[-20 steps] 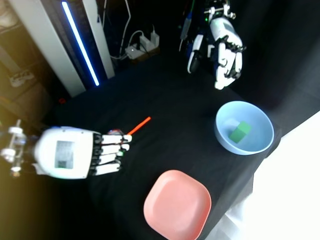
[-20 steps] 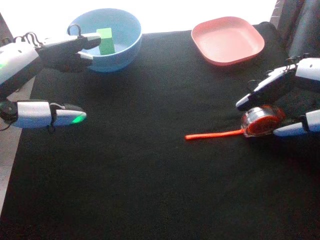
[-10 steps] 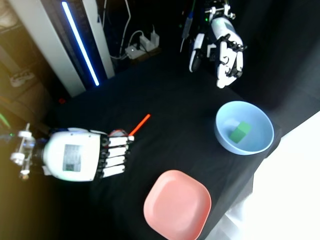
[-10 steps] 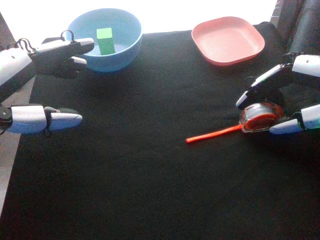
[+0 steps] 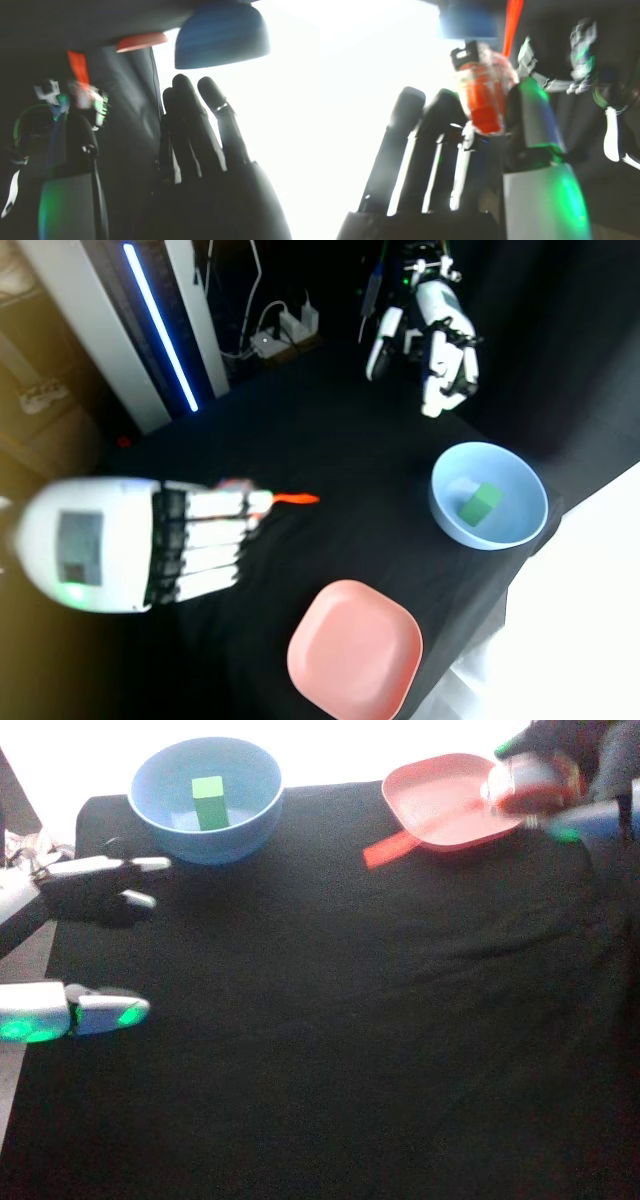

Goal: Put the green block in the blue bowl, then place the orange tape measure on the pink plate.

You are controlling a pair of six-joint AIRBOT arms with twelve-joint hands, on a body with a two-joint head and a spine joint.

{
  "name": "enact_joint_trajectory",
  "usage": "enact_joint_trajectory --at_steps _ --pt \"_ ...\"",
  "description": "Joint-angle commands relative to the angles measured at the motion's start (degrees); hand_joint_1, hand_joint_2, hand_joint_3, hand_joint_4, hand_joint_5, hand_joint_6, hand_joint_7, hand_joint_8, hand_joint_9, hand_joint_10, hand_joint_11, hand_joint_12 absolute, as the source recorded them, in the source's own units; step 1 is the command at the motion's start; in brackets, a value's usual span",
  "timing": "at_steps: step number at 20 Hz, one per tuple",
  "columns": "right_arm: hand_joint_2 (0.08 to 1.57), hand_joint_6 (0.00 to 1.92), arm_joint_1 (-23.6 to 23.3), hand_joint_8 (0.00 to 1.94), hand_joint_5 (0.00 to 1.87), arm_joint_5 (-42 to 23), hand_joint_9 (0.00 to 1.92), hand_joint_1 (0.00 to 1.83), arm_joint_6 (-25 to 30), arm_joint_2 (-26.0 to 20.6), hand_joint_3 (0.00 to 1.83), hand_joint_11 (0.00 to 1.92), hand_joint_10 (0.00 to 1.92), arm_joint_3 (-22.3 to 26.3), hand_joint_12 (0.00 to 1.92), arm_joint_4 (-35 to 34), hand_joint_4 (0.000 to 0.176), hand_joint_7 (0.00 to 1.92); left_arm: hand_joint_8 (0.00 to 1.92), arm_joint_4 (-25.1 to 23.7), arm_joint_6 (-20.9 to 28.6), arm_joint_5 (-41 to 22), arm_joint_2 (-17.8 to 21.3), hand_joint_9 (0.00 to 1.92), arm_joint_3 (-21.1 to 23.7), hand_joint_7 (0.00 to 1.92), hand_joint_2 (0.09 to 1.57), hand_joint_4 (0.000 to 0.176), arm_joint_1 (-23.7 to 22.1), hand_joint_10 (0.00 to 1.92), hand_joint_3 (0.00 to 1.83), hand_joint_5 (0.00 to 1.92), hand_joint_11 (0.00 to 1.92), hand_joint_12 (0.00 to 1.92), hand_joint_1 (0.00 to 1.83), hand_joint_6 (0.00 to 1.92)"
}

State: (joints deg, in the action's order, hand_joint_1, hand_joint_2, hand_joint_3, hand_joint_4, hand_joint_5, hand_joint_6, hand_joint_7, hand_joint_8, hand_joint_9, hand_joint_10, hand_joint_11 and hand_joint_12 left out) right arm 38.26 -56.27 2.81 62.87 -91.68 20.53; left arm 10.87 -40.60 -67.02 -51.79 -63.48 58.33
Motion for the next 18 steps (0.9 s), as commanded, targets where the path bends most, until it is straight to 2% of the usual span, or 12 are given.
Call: enact_joint_trajectory --at_steps 1,4,5,7,8,9,10,13,14,15,17,18 --pt "1.06 0.47 -1.41 0.95 1.16 -3.82 0.99 1.37 -0.08 0.88 0.00 0.84 1.16 -0.58 1.35 -3.32 0.000 1.06 0.00 1.11 0.88 -8.10 0.62 0.77 0.23 0.70 0.95 0.054 -0.20 0.01 0.00 0.43 0.33 1.22 0.91 0.00" --pt "1.03 0.89 -5.06 0.20 1.00 1.74 1.16 1.40 -1.94 4.73 0.00 1.09 0.90 -5.44 0.90 -4.20 0.000 1.34 0.00 0.74 1.91 -7.88 0.96 0.76 1.25 0.68 0.95 0.039 1.87 0.00 0.00 0.43 0.39 1.15 0.88 0.00" --pt "1.02 0.58 -6.24 0.05 1.12 4.37 1.18 1.49 -1.96 7.02 0.00 0.89 0.83 -8.24 1.34 -4.19 0.000 1.42 0.00 0.81 1.91 -9.44 1.49 0.81 2.21 0.70 0.95 0.017 3.41 0.02 0.00 0.44 0.41 1.05 0.93 0.00" --pt "1.00 0.60 -7.42 0.04 1.12 9.74 1.24 1.51 -1.96 10.51 0.00 0.93 0.66 -12.52 1.34 -3.71 0.000 1.43 0.00 1.13 1.90 -12.74 2.56 0.80 4.14 0.69 0.93 0.004 5.74 0.01 0.00 0.44 0.40 1.03 0.94 0.00" --pt "1.00 0.67 -7.75 0.01 1.11 12.15 1.26 1.51 -1.96 11.64 0.00 0.90 0.63 -14.05 1.38 -2.96 0.000 1.43 0.00 1.19 1.90 -13.85 2.78 0.59 4.62 0.54 0.95 0.038 6.29 0.00 0.00 0.41 0.27 1.02 0.93 0.00" --pt "1.00 0.67 -8.03 0.01 1.11 14.67 1.26 1.51 -1.96 12.86 0.00 0.90 0.63 -15.66 1.38 -1.99 0.000 1.43 0.00 1.25 1.89 -15.14 2.88 0.59 5.01 0.54 0.95 0.038 6.75 0.00 0.00 0.41 0.27 1.02 0.93 0.00" --pt "0.99 0.61 -8.22 0.01 1.14 17.30 1.24 1.43 -1.96 13.92 0.00 1.01 0.76 -17.03 1.05 -0.82 0.000 1.45 0.00 1.31 1.88 -16.26 2.88 0.44 5.30 0.42 0.96 0.058 7.13 0.00 0.00 0.38 0.21 0.87 0.89 0.00" --pt "0.99 0.49 -8.51 0.02 1.19 21.98 1.24 1.42 -1.95 16.02 0.00 1.10 0.76 -19.29 0.84 2.65 0.000 1.46 0.00 1.33 1.84 -18.39 2.87 0.24 5.77 0.27 0.95 0.065 7.42 0.00 0.00 0.35 0.07 0.61 0.87 0.00" --pt "0.96 0.15 -8.52 0.06 1.03 23.09 1.18 1.41 -1.95 16.45 0.00 0.78 0.45 -19.55 1.17 3.62 0.000 1.47 0.00 1.33 1.84 -18.88 2.87 0.25 5.77 0.28 0.95 0.053 7.43 0.00 0.00 0.34 0.09 0.68 0.83 0.00" --pt "0.91 0.03 -8.52 0.01 0.92 23.80 0.79 1.18 -1.95 16.72 0.00 0.63 1.05 -19.79 1.73 4.21 0.000 1.14 0.00 1.34 1.84 -19.00 2.87 0.27 5.77 0.29 0.95 0.071 7.43 0.00 0.00 0.34 0.09 0.78 0.82 0.00" --pt "0.89 0.01 -8.52 0.00 0.83 25.34 0.53 1.06 -1.95 17.54 0.00 0.35 0.98 -20.74 1.72 5.63 0.000 0.91 0.00 1.36 1.83 -19.02 2.87 0.27 5.74 0.29 0.95 0.075 7.43 0.00 0.00 0.34 0.07 0.79 0.82 0.00" --pt "0.87 0.00 -8.52 0.00 0.66 25.68 0.42 0.91 -1.95 17.93 0.00 0.03 0.39 -21.19 1.37 6.14 0.000 0.64 0.00 1.35 1.82 -18.88 2.88 0.26 5.71 0.28 0.95 0.060 7.43 0.00 0.00 0.34 0.06 0.80 0.82 0.00"
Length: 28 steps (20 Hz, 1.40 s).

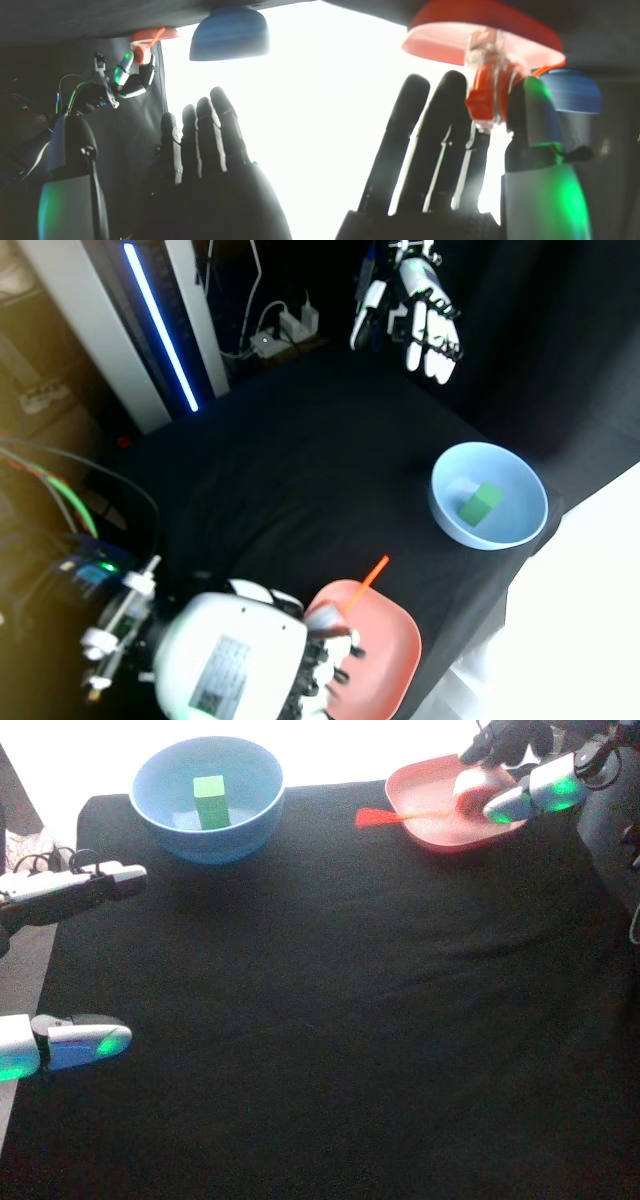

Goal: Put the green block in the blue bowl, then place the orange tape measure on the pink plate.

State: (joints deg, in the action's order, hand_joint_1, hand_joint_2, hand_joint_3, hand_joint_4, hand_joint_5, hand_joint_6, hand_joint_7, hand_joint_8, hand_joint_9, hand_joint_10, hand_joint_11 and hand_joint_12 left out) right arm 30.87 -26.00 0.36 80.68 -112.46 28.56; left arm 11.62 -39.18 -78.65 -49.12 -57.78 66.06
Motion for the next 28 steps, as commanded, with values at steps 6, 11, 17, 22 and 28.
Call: enact_joint_trajectory --at_steps 6,11,17,22,28 --pt "0.82 0.00 -1.62 0.00 0.00 -8.40 0.00 0.67 2.63 0.02 0.00 0.00 0.00 0.34 0.00 -2.53 0.176 0.00 0.00 1.19 0.41 -7.96 0.37 0.27 0.01 0.29 0.96 0.047 0.16 0.01 0.00 0.35 0.09 0.80 0.81 0.00" --pt "0.82 0.00 -1.55 0.00 0.00 -22.04 0.00 0.68 0.76 -8.29 0.00 0.01 0.00 12.60 0.00 -11.24 0.161 0.00 0.00 3.73 0.30 -12.41 1.83 0.24 0.56 0.24 0.92 0.062 1.51 0.00 0.00 0.27 0.12 0.48 0.87 0.00" --pt "0.87 0.00 11.72 0.00 0.00 -47.00 0.00 0.66 -2.19 -18.89 0.02 0.00 0.00 26.51 0.00 -29.60 0.176 0.00 0.00 6.77 -0.01 -20.52 2.88 0.16 1.47 0.15 1.01 0.132 4.18 0.00 0.00 0.19 0.00 0.65 0.77 0.00" --pt "0.87 0.00 25.19 0.01 0.00 -63.85 0.00 0.62 -2.20 -20.50 0.01 0.00 0.00 32.80 0.00 -42.34 0.152 0.04 0.02 7.35 -0.80 -20.60 2.54 0.24 1.51 0.21 0.99 0.124 4.07 0.02 0.00 0.18 0.08 0.54 0.47 0.00" --pt "0.93 0.02 35.43 0.01 0.08 -75.00 0.01 0.59 -1.66 -19.63 0.00 0.00 0.00 39.61 0.00 -47.90 0.139 0.07 0.00 6.53 -0.92 -20.61 0.57 0.27 1.80 0.18 1.07 0.069 3.02 0.00 0.00 0.08 0.17 0.44 0.16 0.01"
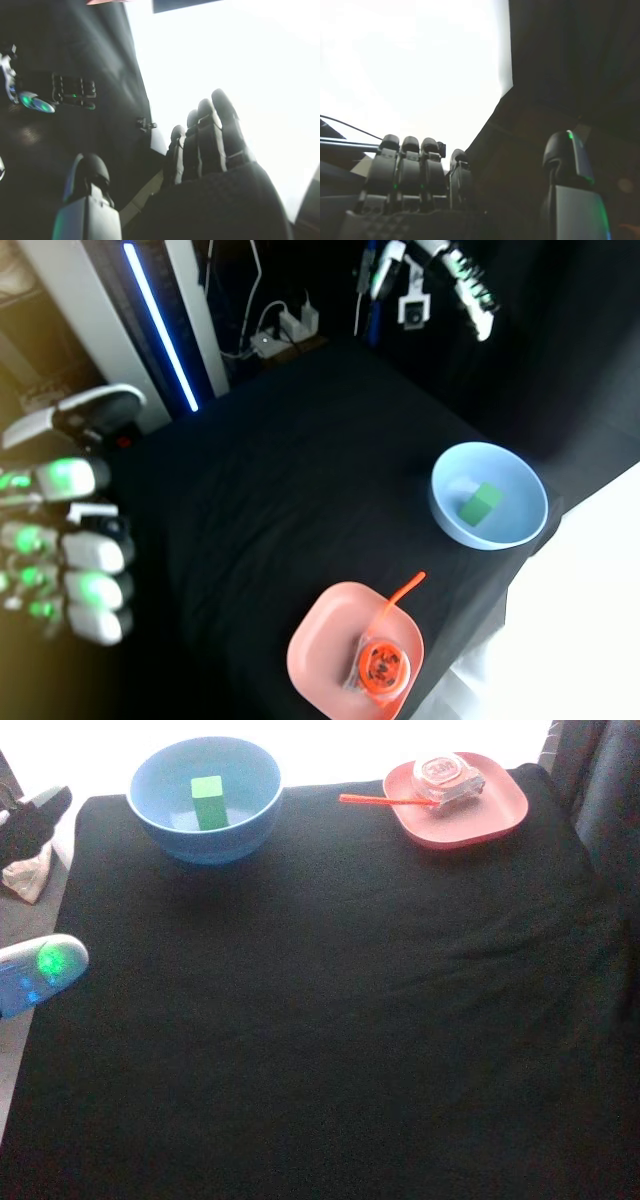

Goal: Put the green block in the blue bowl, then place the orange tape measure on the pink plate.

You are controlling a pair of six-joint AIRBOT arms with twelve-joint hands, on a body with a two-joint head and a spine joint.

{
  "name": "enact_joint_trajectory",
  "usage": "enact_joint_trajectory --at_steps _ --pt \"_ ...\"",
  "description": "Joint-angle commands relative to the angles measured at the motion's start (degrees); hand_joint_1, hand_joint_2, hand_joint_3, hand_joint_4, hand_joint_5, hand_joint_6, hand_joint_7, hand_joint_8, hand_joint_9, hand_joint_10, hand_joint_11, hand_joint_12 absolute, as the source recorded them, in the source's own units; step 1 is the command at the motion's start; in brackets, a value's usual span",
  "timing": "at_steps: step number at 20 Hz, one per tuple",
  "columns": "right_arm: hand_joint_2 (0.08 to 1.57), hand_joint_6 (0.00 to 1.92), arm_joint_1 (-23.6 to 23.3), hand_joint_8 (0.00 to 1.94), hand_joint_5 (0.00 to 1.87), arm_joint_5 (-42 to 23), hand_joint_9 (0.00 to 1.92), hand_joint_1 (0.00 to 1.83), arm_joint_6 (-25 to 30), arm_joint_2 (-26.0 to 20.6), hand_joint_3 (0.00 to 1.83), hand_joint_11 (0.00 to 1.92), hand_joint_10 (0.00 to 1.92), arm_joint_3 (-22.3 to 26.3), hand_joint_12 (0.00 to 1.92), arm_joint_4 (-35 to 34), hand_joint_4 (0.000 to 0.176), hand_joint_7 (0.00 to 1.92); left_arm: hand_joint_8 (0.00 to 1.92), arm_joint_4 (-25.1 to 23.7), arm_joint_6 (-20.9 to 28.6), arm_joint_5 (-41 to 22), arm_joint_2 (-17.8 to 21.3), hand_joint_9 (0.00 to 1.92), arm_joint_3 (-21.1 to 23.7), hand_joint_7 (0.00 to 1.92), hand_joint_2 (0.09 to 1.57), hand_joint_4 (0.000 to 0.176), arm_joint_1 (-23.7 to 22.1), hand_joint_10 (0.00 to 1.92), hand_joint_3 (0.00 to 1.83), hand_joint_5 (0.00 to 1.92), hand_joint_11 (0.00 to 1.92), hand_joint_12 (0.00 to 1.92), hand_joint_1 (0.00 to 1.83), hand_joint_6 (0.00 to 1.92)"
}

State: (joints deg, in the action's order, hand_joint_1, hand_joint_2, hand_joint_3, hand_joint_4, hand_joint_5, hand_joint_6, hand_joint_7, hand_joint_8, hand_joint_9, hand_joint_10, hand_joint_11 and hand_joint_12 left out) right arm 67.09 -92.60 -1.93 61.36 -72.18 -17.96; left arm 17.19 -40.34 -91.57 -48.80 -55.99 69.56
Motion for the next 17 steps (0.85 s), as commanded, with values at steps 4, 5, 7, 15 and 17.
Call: enact_joint_trajectory --at_steps 4,5,7,15,17 --pt "0.99 0.01 -0.76 0.01 0.06 -8.41 0.03 0.50 0.75 -0.79 0.02 0.03 0.01 0.96 0.01 3.18 0.068 0.05 0.00 -2.57 -0.18 -7.71 -0.04 0.21 0.25 0.10 1.10 0.081 -2.71 0.00 0.00 0.00 0.24 0.09 0.13 0.00" --pt "1.03 0.00 -0.76 0.00 0.05 -8.42 0.00 0.40 0.75 -0.92 0.03 0.00 0.00 1.41 0.00 4.12 0.075 0.03 0.00 -3.65 -0.28 -7.71 -0.26 0.20 0.24 0.11 1.10 0.078 -3.82 0.00 0.00 0.00 0.24 0.07 0.09 0.00" --pt "1.03 0.00 -0.77 0.01 0.05 -8.42 0.03 0.43 0.74 -1.14 0.02 0.01 0.01 1.94 0.01 5.25 0.065 0.05 0.00 -5.41 -0.55 -7.71 -0.96 0.13 0.24 0.07 1.10 0.085 -5.17 0.00 0.00 0.00 0.15 0.03 0.10 0.00" --pt "1.11 0.06 -5.29 0.01 0.29 -8.47 0.27 0.54 -0.10 -3.24 0.02 0.00 0.02 3.54 0.71 11.71 0.035 0.26 0.01 -7.86 -3.20 -7.73 0.53 0.21 -0.59 0.04 1.11 0.150 -10.29 0.01 0.01 0.00 0.27 0.08 0.25 0.00" --pt "1.11 0.02 -7.19 0.01 0.25 -8.48 0.34 0.58 -0.13 -4.10 0.00 0.00 0.03 3.49 1.04 12.02 0.033 0.22 0.01 -8.53 -3.74 -7.75 0.77 0.21 -0.63 0.03 1.20 0.167 -12.33 0.00 0.02 0.02 0.25 0.09 0.31 0.01"
